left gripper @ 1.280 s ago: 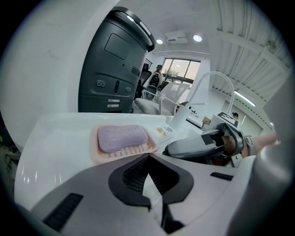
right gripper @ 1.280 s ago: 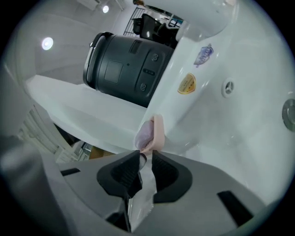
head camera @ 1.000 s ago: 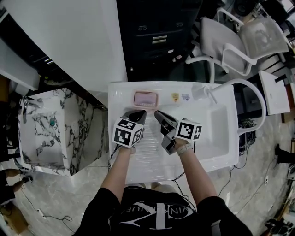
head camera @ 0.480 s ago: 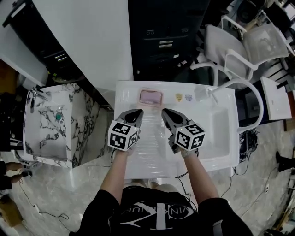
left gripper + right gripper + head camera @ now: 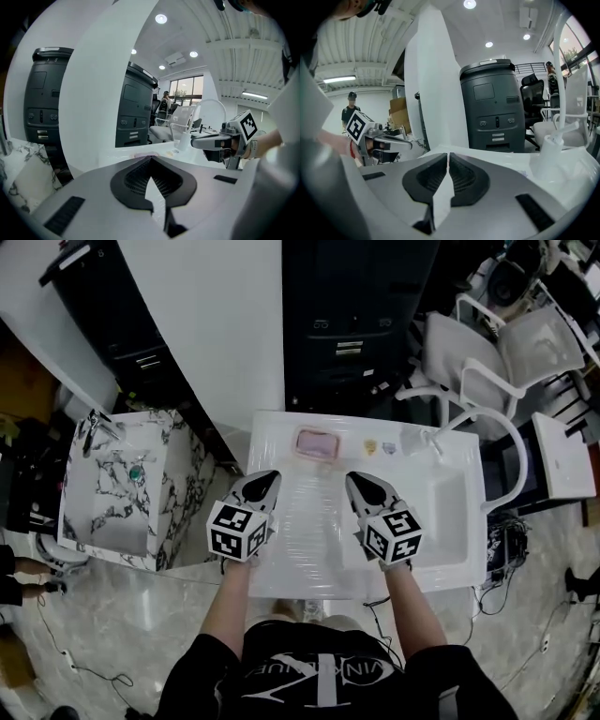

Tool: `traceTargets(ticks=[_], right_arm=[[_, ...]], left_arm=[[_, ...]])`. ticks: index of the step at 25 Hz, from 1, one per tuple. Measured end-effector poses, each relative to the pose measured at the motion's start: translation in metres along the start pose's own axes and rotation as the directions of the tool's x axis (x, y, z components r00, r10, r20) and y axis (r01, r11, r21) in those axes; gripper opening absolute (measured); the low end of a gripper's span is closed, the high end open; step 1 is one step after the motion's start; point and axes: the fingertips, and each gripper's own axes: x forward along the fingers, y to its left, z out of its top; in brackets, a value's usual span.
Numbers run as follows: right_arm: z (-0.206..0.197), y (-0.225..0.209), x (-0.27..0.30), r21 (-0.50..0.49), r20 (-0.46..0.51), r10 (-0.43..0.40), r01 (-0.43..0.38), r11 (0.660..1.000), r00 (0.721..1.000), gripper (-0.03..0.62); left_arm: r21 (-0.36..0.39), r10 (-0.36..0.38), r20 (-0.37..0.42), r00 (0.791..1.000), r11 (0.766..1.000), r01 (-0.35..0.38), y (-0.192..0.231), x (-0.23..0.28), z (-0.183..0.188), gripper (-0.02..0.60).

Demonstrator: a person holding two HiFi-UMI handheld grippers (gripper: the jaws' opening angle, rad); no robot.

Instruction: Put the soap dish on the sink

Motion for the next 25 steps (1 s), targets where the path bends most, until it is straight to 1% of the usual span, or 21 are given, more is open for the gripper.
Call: traceTargets(ticks=[4,12,17,25], right_arm=[[0.004,0.005,-0.013,-0.050,0.005,-0.007,0.007,0.999,1.000,0.034],[0.014,0.017,-0.043,-0.072,0.042,-0.021,0.024,0.997,0.999,0.034],[0.018,0.020,-0.065,-0.100,0.062,-0.034,0.040,0.994,0.998,0.032],[0.023,0.029,-0.089,-0.121,0.104,-0.036,0.049,0.991,0.994,0.032]], left_arm=[[0.008,0.020,0.038,0.999,1.000,-0.020,0.001,-0.020,0.006,0.012],[0.003,0.062,0.109,0.992,0.998,-0.063,-0.002,-0.060,0.018,0.012],[0.007,0.093,0.164,0.982,0.995,-0.095,-0.008,-0.083,0.028,0.012],[0.006,0.125,0.253,0.959,0.991,-0.131,-0.021,-0.114,0.040,0.012]])
